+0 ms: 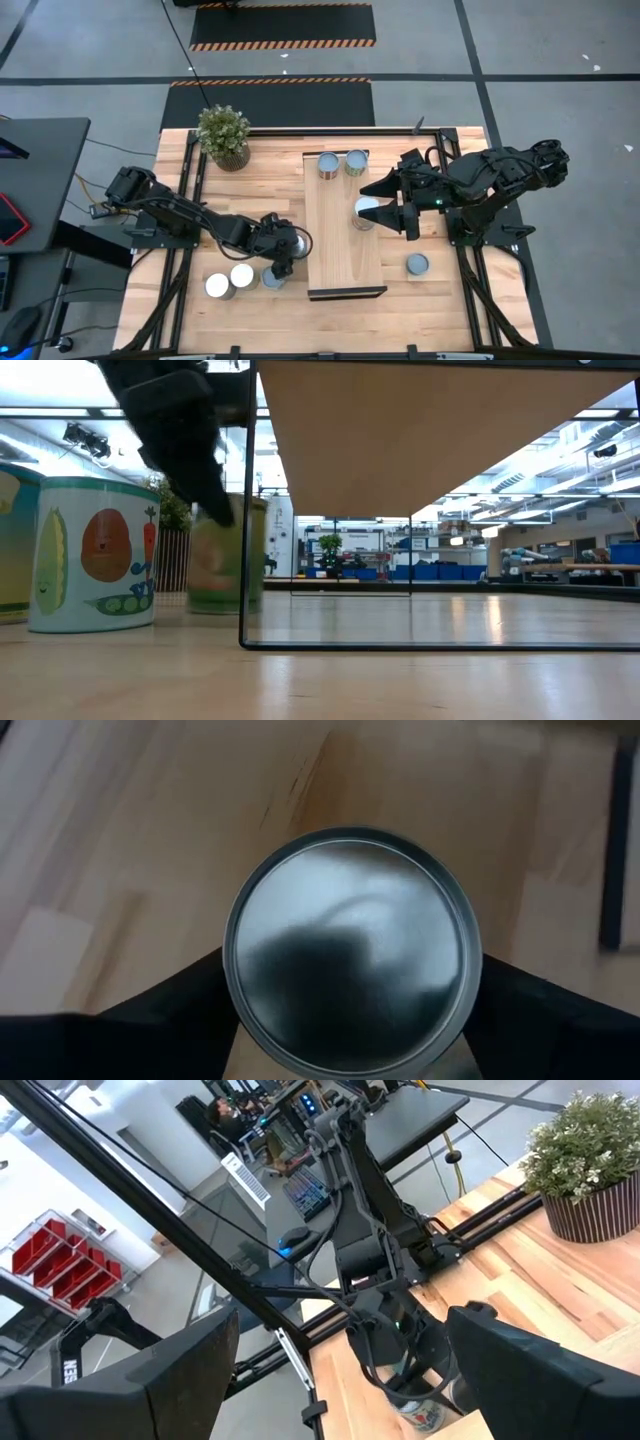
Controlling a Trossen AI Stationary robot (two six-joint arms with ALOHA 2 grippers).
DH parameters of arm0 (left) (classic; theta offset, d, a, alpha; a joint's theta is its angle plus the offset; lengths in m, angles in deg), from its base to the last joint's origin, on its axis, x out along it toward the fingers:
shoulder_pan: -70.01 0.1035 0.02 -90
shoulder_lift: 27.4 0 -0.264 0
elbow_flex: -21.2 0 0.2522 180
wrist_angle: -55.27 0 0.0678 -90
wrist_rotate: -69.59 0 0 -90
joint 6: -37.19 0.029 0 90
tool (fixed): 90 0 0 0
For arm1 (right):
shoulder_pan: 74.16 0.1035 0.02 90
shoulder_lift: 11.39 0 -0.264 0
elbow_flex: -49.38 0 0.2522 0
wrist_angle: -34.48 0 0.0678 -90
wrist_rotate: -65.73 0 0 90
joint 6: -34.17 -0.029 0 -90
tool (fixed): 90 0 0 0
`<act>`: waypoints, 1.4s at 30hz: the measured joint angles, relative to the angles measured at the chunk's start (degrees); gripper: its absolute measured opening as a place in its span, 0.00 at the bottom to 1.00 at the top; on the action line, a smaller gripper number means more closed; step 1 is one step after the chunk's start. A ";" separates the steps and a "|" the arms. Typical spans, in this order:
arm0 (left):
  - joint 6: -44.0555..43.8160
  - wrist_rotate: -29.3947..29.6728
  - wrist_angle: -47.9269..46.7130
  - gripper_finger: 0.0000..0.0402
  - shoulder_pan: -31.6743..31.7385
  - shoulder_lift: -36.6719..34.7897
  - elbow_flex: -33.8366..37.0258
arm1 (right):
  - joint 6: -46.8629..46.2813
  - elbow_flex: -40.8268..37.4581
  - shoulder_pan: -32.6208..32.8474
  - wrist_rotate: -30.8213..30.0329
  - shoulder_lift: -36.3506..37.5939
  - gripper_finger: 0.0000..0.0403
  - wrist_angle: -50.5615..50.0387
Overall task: Pick and place cans onto a shelf
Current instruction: Put the canned oranges on the shelf
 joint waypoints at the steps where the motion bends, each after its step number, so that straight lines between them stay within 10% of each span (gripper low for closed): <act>1: 0.55 -0.35 -1.07 0.79 0.02 -0.59 0.00 | 0.00 0.00 0.00 0.03 0.00 0.90 -0.01; 16: 7.32 -13.88 -11.40 0.77 9.01 -18.09 -7.14 | 0.02 0.00 0.00 0.05 0.00 0.90 -1.70; 42: 24.86 -23.69 -18.04 0.79 17.14 6.36 -36.36 | -0.63 0.00 -0.22 -0.05 0.00 0.90 -2.56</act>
